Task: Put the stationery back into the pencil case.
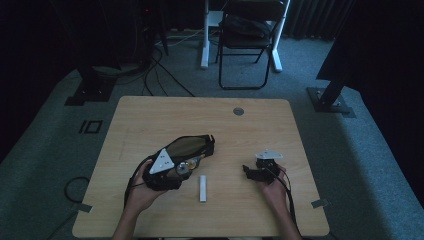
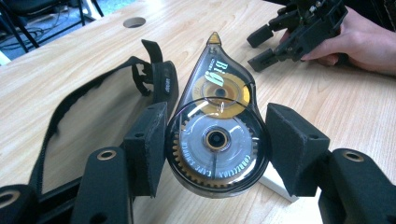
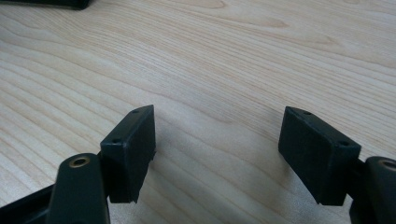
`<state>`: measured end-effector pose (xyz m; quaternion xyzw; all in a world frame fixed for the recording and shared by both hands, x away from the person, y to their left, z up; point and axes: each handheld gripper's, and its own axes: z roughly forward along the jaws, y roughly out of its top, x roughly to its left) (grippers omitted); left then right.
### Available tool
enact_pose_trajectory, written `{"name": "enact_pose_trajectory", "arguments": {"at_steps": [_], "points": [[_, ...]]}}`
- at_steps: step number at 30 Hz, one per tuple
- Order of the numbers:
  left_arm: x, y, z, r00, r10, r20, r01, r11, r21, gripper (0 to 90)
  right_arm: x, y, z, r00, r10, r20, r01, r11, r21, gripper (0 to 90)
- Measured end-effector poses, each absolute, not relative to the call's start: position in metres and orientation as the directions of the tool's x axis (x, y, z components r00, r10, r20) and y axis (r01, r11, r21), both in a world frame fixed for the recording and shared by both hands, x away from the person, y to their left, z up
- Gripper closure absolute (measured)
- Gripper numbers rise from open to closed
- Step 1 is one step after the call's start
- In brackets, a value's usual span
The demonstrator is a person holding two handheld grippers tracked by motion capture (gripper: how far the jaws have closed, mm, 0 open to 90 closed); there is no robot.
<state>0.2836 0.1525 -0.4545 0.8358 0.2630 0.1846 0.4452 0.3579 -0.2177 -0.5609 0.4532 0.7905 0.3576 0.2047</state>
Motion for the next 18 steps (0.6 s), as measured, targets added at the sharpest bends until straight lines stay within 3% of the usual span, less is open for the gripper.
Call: {"name": "enact_pose_trajectory", "arguments": {"at_steps": [18], "points": [[0.289,0.156,-0.442,0.786,0.61,0.097,0.252,-0.459,0.852,41.6,0.358,-0.218,-0.561,-0.505,0.863,0.001,0.571,0.333,0.751,27.3]]}}
